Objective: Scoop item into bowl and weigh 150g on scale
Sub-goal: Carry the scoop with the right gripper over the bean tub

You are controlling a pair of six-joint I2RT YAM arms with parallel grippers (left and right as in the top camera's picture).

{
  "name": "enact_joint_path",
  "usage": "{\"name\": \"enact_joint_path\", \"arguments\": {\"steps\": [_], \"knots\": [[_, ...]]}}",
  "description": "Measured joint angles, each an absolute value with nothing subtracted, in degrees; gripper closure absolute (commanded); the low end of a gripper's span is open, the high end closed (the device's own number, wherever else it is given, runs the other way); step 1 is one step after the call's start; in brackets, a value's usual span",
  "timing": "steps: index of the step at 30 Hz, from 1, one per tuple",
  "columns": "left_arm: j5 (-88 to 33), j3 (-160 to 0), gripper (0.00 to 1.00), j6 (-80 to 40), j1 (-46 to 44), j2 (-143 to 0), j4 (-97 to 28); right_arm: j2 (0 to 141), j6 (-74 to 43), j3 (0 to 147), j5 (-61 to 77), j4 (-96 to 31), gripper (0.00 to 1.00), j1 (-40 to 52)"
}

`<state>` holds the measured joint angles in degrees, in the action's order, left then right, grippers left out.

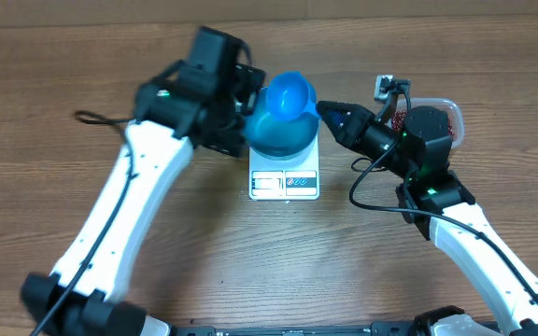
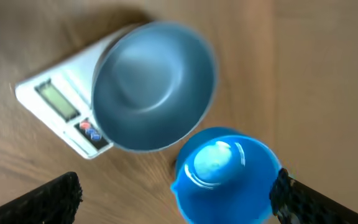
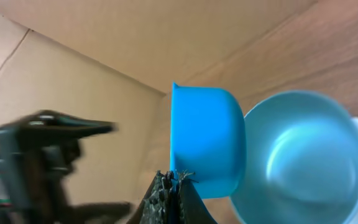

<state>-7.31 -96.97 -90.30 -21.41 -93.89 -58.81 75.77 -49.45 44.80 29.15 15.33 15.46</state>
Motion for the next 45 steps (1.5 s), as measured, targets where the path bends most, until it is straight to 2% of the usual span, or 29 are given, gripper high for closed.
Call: {"name": "enact_joint_path", "arguments": {"steps": [6, 12, 16, 19, 23, 28, 30, 32, 34, 37, 38, 45], "knots": [[-7.27, -97.14, 0.01, -69.14, -14.35, -88.73, -58.65, 75.77, -45.15, 44.84, 29.12, 13.1, 0.96, 12.82], [-7.11, -97.17, 0.0, -51.92, -12.23, -88.73, -59.09, 75.77, -42.5, 48.4, 29.08, 4.82, 0.96, 10.09], [-7.11, -97.19, 0.01, -47.81, -12.27, -88.73, -59.11, 75.77, -39.9, 54.43, 28.38, -2.72, 0.96, 9.74], [-7.11, -97.19, 0.0, -46.24, -12.27, -88.73, -59.11, 75.77, -36.67, 61.54, 26.13, -13.47, 0.96, 9.78], [-7.11, -97.19, 0.01, -45.32, -12.27, -88.73, -59.18, 75.77, -31.79, 72.16, 17.54, -30.79, 0.96, 9.76], [-7.11, -97.19, 0.01, -44.77, -12.27, -88.73, -59.99, 75.77, -27.88, 82.0, 4.8, -45.5, 0.96, 9.74], [-7.14, -97.19, 0.18, -44.73, -12.27, -88.73, -60.25, 75.75, -26.63, 84.73, -0.19, -49.63, 0.96, 9.74], [-7.11, -97.19, 0.5, -43.53, -12.27, -88.73, -60.14, 75.75, -25.15, 86.24, -4.25, -53.36, 0.96, 9.74], [-7.14, -97.19, 0.69, -41.17, -12.27, -88.73, -59.88, 75.7, -23.62, 86.67, -7.31, -56.31, 0.96, 9.74], [-7.29, -97.19, 0.85, -35.83, -12.29, -88.73, -59.75, 75.75, -22.35, 86.67, -11.86, -60.45, 0.96, 9.74], [-7.62, -97.19, 0.94, -33.78, -12.32, -88.73, -59.77, 75.75, -22.04, 86.67, -13.67, -61.36, 0.96, 9.74], [-11.81, -97.19, 0.95, -16.4, -14.37, -88.73, -60.1, 75.75, -20.95, 86.67, -23.68, -63.79, 0.96, 9.74]]}}
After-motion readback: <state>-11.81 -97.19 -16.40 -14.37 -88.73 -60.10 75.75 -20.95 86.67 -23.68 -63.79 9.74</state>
